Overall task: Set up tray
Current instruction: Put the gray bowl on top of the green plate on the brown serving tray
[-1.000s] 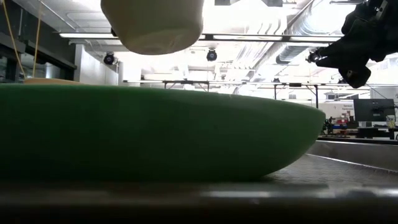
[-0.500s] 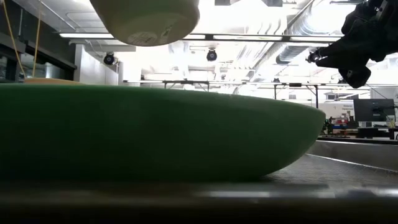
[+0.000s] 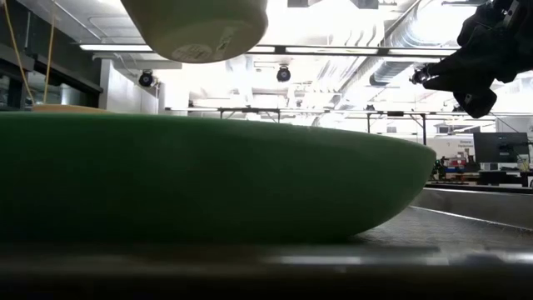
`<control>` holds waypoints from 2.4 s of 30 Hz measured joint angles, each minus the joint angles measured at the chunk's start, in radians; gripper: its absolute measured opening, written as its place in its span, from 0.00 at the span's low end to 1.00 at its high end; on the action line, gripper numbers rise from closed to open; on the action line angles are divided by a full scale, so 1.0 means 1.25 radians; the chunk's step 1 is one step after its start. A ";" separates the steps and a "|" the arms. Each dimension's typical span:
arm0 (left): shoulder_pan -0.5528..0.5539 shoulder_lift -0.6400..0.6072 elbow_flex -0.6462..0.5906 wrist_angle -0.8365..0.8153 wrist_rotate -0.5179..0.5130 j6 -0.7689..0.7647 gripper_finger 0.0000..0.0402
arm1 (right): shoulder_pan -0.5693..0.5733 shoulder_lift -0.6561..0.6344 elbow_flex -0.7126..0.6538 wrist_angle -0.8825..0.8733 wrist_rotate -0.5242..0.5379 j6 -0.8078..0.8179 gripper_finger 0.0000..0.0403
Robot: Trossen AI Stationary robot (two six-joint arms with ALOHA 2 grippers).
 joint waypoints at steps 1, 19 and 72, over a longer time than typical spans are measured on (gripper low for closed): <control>0.000 0.000 0.000 0.000 0.000 0.000 0.04 | 0.000 0.000 0.000 0.000 0.000 0.000 0.21; -0.059 0.052 0.000 0.021 0.029 -0.007 0.04 | 0.000 0.000 0.000 -0.001 0.000 0.000 0.21; -0.179 0.140 0.003 0.084 0.070 -0.069 0.04 | 0.000 0.003 0.000 -0.007 0.043 -0.028 0.21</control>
